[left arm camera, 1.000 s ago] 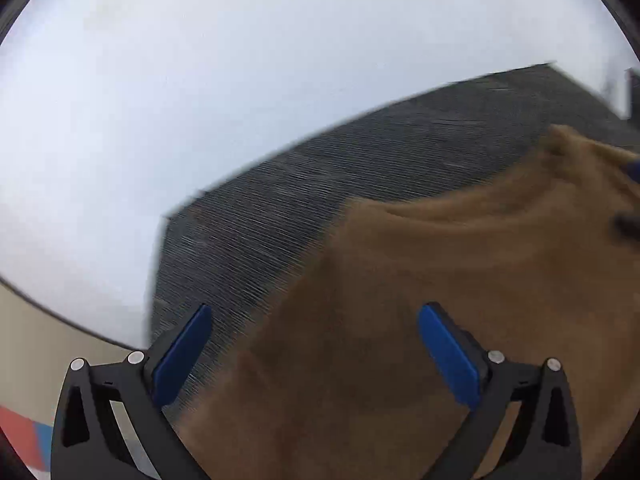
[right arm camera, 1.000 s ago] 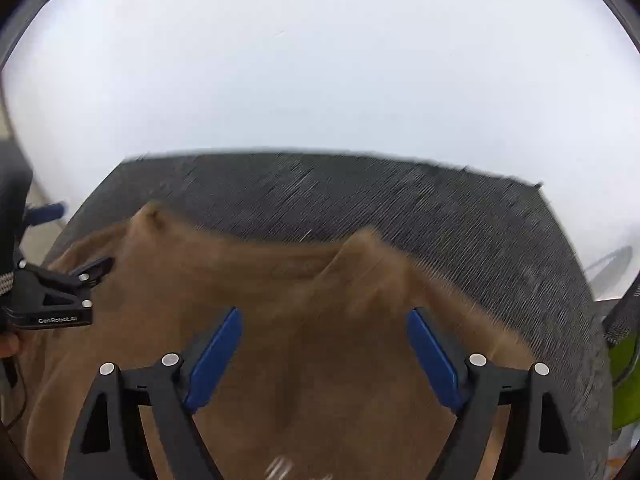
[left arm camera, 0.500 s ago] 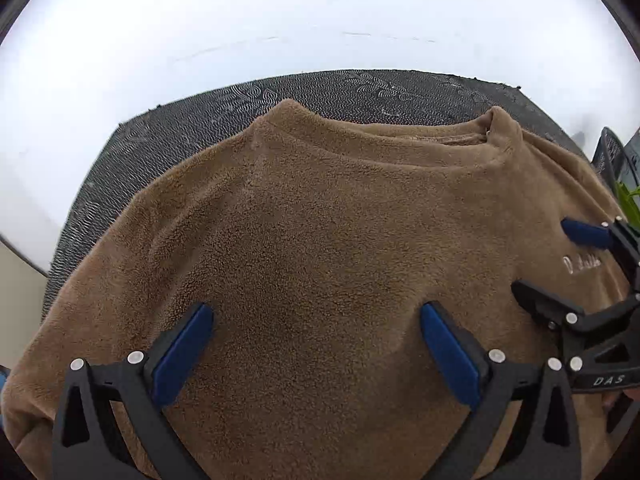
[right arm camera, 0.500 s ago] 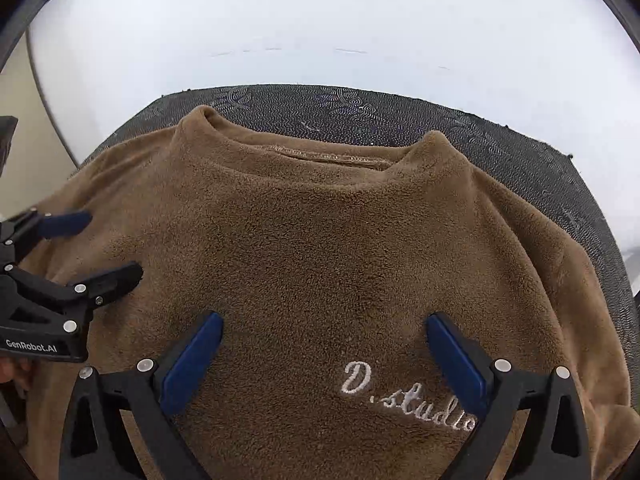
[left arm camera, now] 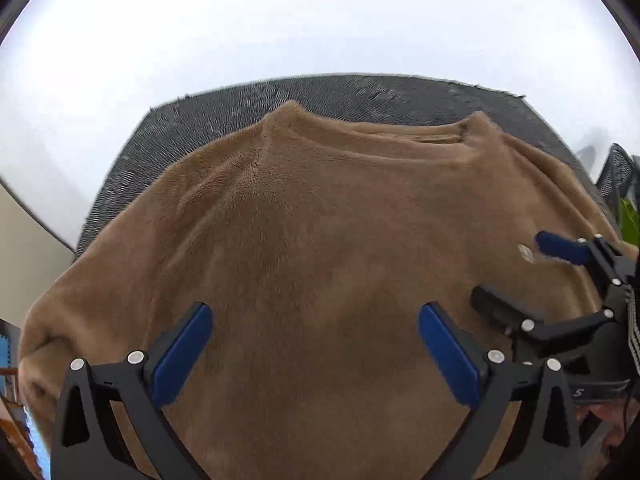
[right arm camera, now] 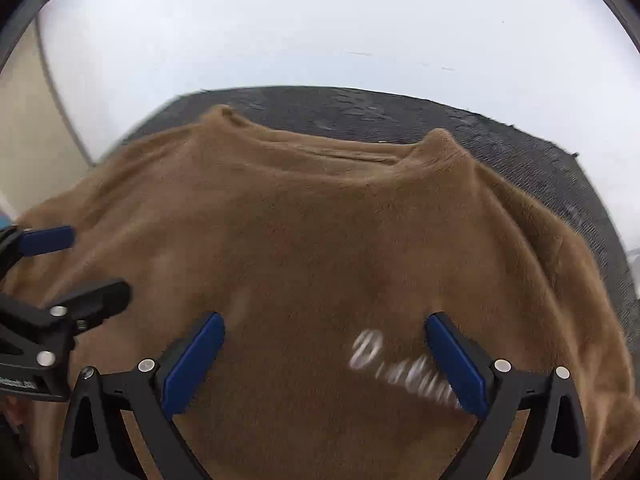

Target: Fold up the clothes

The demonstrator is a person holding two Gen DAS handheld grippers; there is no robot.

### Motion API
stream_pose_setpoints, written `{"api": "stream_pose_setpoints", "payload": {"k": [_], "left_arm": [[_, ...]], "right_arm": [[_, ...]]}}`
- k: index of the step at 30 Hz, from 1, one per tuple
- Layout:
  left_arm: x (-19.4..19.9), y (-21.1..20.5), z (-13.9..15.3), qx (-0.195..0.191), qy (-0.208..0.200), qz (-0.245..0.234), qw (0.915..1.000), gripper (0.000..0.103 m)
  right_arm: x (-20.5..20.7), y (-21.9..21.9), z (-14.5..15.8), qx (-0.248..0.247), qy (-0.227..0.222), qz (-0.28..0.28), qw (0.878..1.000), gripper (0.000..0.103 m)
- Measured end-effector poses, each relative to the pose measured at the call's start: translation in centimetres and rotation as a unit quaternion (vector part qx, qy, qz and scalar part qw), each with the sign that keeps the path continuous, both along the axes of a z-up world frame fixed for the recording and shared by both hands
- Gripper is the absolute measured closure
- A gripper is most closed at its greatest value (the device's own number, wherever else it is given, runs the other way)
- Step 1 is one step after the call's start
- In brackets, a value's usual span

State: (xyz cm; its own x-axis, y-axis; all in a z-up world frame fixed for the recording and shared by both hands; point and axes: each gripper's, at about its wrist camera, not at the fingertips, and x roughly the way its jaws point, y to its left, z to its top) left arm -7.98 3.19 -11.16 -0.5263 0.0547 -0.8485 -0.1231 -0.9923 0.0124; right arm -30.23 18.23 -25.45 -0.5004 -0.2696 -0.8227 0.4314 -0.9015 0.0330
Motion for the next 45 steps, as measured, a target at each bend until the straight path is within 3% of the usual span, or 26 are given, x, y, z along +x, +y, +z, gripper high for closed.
{"api": "stream_pose_setpoints", "payload": {"k": [8, 11, 16, 21, 26, 29, 35, 45], "left_arm": [[8.1, -1.8, 1.0, -0.004, 0.038, 0.023, 0.999, 0.0], [9.4, -1.5, 0.3, 0.014, 0.027, 0.017, 0.9994, 0.0], [10.2, 0.3, -0.5, 0.037, 0.001, -0.006, 0.9993, 0.0], [10.7, 2.6, 0.3, 0.039, 0.004, -0.039, 0.9985, 0.0], [10.7, 5.1, -0.6, 0.034, -0.014, -0.073, 0.9967, 0.0], [11.1, 5.9, -1.2, 0.035, -0.021, -0.085, 0.9956, 0.0], [10.8, 6.6, -2.6, 0.043, -0.033, -0.101, 0.9934, 0.0], [11.5, 6.8, -3.1, 0.05, -0.017, -0.11, 0.9925, 0.0]], "right_arm": [[9.1, 1.7, 0.4, 0.024, 0.009, 0.067, 0.997, 0.0], [11.7, 3.0, 0.4, 0.013, 0.013, 0.077, 0.997, 0.0], [14.1, 7.4, 1.7, -0.038, 0.024, 0.036, 0.998, 0.0], [16.2, 14.0, 2.7, -0.071, 0.045, -0.037, 0.996, 0.0], [17.6, 19.7, 1.1, -0.115, -0.005, -0.085, 0.99, 0.0], [19.8, 21.8, 1.1, -0.159, -0.014, -0.082, 0.984, 0.0], [26.6, 24.5, 1.5, -0.154, 0.014, -0.097, 0.983, 0.0], [33.3, 28.6, 1.0, -0.133, 0.071, -0.232, 0.961, 0.006]]}}
